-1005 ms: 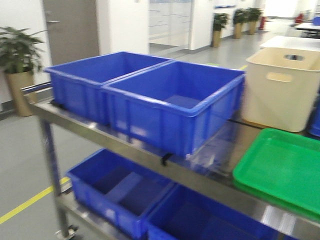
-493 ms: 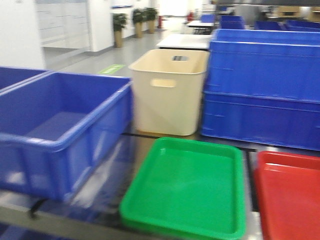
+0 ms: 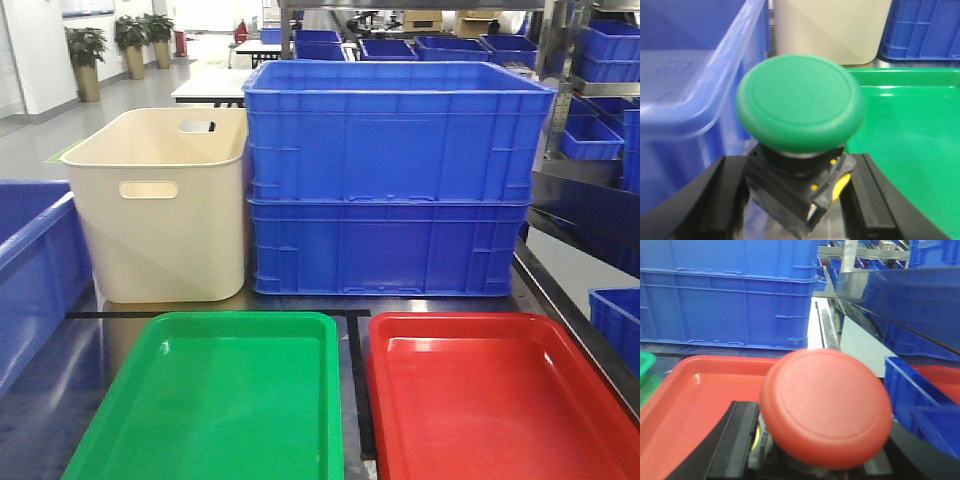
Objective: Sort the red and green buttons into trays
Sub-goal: 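Lower the green button over the green tray and red over red tray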
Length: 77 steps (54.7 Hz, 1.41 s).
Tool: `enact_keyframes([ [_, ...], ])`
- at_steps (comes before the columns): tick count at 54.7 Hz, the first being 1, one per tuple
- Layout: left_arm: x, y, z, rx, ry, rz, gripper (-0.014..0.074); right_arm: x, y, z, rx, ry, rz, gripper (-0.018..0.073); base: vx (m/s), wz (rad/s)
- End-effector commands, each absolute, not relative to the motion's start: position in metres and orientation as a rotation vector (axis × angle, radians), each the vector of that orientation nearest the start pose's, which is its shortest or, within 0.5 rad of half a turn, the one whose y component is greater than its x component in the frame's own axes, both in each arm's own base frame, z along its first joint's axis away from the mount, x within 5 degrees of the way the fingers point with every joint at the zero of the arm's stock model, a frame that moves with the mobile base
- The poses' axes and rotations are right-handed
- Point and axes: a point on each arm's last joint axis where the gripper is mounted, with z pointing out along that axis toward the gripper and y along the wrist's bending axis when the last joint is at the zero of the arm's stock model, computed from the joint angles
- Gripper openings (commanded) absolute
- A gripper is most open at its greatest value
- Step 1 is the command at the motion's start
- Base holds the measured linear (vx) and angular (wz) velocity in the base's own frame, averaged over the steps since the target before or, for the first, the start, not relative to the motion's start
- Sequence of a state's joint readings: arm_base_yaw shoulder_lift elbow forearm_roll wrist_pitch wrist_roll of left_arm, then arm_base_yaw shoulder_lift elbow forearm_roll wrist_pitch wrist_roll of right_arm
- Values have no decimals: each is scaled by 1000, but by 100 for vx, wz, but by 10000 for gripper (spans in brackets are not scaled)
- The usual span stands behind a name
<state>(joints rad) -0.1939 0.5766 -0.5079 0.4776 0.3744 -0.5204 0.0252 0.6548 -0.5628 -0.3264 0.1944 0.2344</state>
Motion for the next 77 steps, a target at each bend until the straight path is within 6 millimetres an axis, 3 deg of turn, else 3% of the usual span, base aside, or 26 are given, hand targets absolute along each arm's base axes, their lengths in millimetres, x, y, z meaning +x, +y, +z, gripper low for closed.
enact_keyframes([
  [1, 123, -12, 326, 29, 1781, -61, -1, 141, 0, 348, -79, 1649, -98, -8, 11, -18],
  [68, 123, -12, 326, 31, 1776, -64, -1, 141, 0, 348, -44, 1647, -60, -8, 2, -4],
  [77, 126, -17, 330, 21, 1726, -143, -1, 147, 2, 348, -38, 1629, -30, -7, 0, 0],
])
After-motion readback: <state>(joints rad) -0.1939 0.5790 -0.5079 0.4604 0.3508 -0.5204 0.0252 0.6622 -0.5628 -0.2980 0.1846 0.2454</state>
